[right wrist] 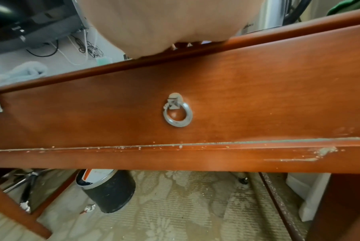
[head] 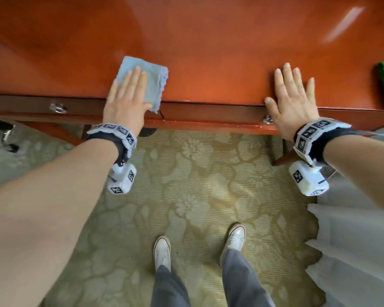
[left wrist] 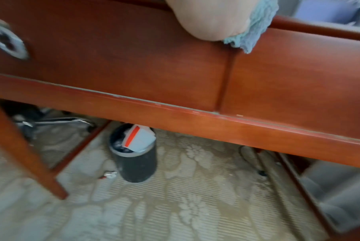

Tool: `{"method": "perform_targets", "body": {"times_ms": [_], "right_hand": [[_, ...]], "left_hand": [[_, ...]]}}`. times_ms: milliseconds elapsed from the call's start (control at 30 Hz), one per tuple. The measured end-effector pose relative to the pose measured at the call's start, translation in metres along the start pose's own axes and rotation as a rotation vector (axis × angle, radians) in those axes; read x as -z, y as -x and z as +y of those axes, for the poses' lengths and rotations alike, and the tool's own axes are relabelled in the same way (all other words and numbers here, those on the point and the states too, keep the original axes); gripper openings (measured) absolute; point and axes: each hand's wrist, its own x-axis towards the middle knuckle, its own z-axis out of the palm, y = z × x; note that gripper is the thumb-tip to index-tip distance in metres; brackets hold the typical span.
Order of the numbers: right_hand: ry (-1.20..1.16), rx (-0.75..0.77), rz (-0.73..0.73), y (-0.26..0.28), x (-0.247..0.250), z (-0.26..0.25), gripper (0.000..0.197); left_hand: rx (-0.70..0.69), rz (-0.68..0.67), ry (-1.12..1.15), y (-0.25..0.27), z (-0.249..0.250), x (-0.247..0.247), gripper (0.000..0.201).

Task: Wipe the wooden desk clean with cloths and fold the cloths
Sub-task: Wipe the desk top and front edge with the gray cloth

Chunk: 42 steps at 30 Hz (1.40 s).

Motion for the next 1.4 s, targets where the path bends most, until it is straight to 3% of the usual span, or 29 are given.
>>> {"method": "perform_targets", "body": {"times_ms": [167,267,367,533,633,833,933,1067,1167,1300,1400], "right_hand": [[-0.013,0.123,0.03,-0.009,0.004,-0.069,0.065],[-0.085,0.138,0.027,-0.028,0.001,-0.139,0.065],[-0.155,0.118,0.025,-0.045,-0.002,-0.198,0.064],[-0.196,0.023,0.043,-0.052,-0.01,-0.237,0.068],[-0.073,0.026,-0.001,-0.05,-0.017,-0.243,0.074],[0.059,-0.005,-0.115,-0.048,-0.016,-0.253,0.08],[0.082,-0.022,-0.165,-0.05,-0.011,-0.254,0.081],[0.09,-0.046,-0.218,-0.049,-0.005,-0.256,0.085],[0.127,-0.062,-0.276,-0.052,-0.001,-0.258,0.097],[0.152,-0.078,-0.339,-0.052,0.004,-0.261,0.109],[0.146,-0.087,-0.356,-0.052,0.006,-0.264,0.109]], "left_hand": [[-0.016,-0.092,0.021,-0.003,-0.056,0.003,0.073],[-0.018,-0.112,-0.005,-0.004,-0.042,0.004,0.072],[-0.142,-0.089,-0.015,-0.012,-0.007,0.007,0.072],[-0.153,-0.024,0.007,-0.009,0.006,-0.001,0.066],[-0.137,-0.057,0.045,-0.005,-0.045,-0.004,0.073],[0.111,-0.151,0.085,0.013,-0.211,-0.01,0.072],[0.137,-0.203,0.09,0.013,-0.25,-0.009,0.073],[0.126,-0.173,0.081,0.014,-0.242,-0.013,0.071],[0.01,-0.143,0.058,0.011,-0.221,-0.011,0.07],[-0.191,-0.128,0.069,-0.005,-0.135,-0.001,0.071],[-0.202,-0.116,0.087,-0.008,-0.081,-0.001,0.074]]}}
